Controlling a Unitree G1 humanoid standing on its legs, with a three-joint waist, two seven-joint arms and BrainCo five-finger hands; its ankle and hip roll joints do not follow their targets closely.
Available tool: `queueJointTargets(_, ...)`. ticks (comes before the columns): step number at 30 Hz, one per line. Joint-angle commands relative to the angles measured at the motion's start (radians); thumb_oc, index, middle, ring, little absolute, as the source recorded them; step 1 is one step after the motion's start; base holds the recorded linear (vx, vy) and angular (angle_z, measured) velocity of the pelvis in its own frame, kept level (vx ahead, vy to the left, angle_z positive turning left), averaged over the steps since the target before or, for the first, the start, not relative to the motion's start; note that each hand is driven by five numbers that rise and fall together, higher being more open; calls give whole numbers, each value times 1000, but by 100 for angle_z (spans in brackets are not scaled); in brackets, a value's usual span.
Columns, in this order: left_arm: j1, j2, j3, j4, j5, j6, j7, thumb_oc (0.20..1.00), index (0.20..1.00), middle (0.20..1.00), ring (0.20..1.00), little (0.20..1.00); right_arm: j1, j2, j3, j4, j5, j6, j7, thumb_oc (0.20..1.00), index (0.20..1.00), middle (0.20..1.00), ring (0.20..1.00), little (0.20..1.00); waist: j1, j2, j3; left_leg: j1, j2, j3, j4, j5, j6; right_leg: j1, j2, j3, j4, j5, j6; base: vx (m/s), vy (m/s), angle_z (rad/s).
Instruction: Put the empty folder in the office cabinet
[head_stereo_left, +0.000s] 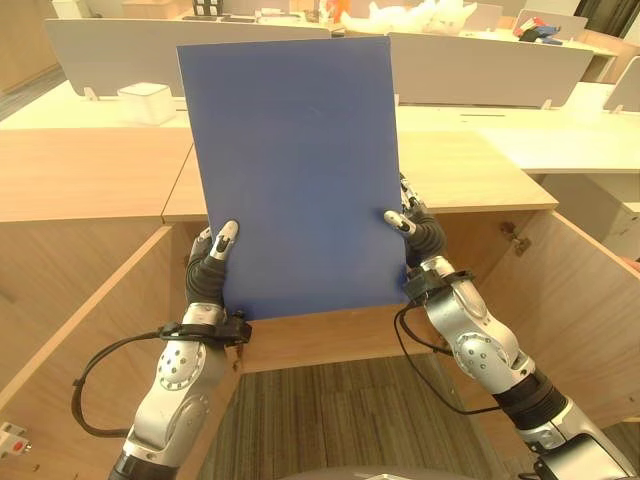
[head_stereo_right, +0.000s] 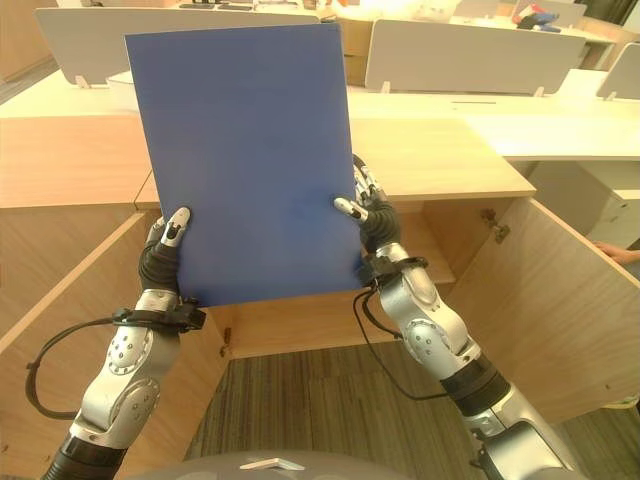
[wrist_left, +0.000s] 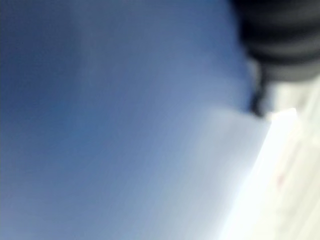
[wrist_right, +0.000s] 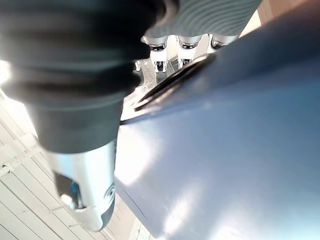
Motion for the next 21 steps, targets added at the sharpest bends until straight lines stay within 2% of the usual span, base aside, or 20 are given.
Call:
queueJointTargets(1, -63, 46, -39, -105, -33, -64, -49, 200, 200, 200, 200, 200, -109, -10, 49, -26, 24, 6, 64, 1000, 1000, 1000, 1000, 1000, 18, -30, -38, -27, 2, -55, -9, -76, -16, 37, -74, -62, 3, -39, 61, 13, 1, 6)
queueJointTargets(5, -68, 49, -48, -106, -44, -65, -55, 200, 200, 200, 200, 200, -119, -17, 75, -20, 31, 13, 76, 1000, 1000, 1000, 1000, 1000, 23, -32, -34, -32, 2, -59, -9, -73, -17, 34, -75, -64, 3, -39, 62, 5, 3, 4)
queueJointTargets(6, -68, 49, -48, -105, -44, -65, -55, 200, 200, 200, 200, 200, -119, -17, 75, -20, 31, 13, 76, 548, 548, 548, 548, 548, 23, -32, -34, -33, 2, -59, -9, -73, -17, 34, -75, -64, 3, -39, 62, 0, 0, 0)
queueJointTargets(7, -69, 48, -50, -107, -50, -64, -58, 200, 200, 200, 200, 200, -116, -11, 77, -19, 30, 18, 80, 200, 200, 200, 200, 200, 26, -33, -31, -36, 1, -61, -9, -72, -17, 33, -76, -65, 3, -39, 62, 0, 0, 0)
queueJointTargets(21, -86, 29, -58, -97, -42, -64, -44, 200, 200, 200, 200, 200, -85, 70, 57, 30, 16, 5, 61, 200, 200, 200, 200, 200, 28, -28, -30, -37, -1, -62, -9, -76, -15, 33, -77, -67, 3, -41, 61, -1, 0, 1)
